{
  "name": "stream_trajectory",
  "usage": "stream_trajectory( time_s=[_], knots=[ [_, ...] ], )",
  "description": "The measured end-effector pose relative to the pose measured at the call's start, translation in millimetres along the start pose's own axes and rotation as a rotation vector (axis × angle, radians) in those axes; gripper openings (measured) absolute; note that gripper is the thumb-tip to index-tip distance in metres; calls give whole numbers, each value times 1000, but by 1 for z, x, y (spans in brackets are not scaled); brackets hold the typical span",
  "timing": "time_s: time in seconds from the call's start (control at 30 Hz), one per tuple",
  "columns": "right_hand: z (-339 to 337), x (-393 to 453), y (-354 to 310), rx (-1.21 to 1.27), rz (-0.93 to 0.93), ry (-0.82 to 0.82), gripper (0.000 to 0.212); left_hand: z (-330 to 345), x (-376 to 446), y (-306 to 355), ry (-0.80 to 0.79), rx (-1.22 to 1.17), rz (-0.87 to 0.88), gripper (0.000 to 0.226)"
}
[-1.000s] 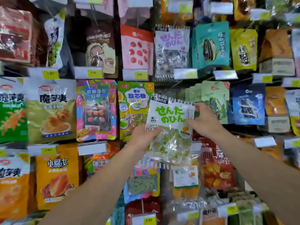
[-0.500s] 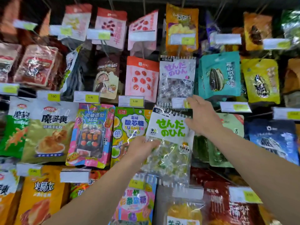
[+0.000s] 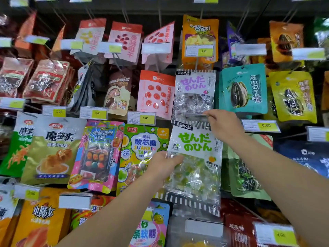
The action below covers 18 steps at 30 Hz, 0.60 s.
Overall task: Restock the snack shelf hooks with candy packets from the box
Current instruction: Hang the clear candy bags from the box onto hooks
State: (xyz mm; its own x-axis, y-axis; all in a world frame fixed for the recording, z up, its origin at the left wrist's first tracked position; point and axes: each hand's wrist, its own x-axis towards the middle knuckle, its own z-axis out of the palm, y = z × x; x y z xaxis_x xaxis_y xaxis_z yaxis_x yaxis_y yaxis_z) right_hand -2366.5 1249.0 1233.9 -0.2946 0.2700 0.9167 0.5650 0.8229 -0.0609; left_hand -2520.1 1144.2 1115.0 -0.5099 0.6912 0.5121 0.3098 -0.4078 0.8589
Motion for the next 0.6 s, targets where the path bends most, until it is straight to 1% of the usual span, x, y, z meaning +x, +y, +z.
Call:
stream_trajectory(
  time_s=[0.07, 0.2, 0.33, 0.37, 0.43, 0.47, 0.5, 0.53, 0.57, 0.6],
  knots=[
    [1, -1, 2, 31, -2, 4, 33, 5, 3, 3, 7, -20, -11, 10],
    [-1, -2, 4, 9, -17, 3, 34, 13, 7, 6, -7, -28, -69, 22],
    [-2, -2, 2, 4, -13, -32, 35, 14, 10, 4, 1, -51, -97, 34],
    [-2, -4, 1, 5, -22, -37, 36, 14, 10, 3, 2, -65, -96, 35],
    [-1, -10, 0, 7, -53, -18, 39, 14, 10, 1, -8, -73, -131, 27],
    [0, -16, 0, 13, -64, -3, 42, 13, 9, 0, 1, -72, -138, 29],
    [4, -25, 2, 18, -62, 6, 48, 14, 8, -2, 5, -62, -157, 44],
    [8, -34, 4, 21, -39, 2, 56, 14, 10, -5, -2, -65, -160, 65],
    [13, -47, 8, 31, 14, -25, 64, 16, 14, -15, -13, -80, -167, 84],
    [19, -59, 10, 48, 57, -48, 70, 17, 18, -22, -27, -94, -169, 93]
  ],
)
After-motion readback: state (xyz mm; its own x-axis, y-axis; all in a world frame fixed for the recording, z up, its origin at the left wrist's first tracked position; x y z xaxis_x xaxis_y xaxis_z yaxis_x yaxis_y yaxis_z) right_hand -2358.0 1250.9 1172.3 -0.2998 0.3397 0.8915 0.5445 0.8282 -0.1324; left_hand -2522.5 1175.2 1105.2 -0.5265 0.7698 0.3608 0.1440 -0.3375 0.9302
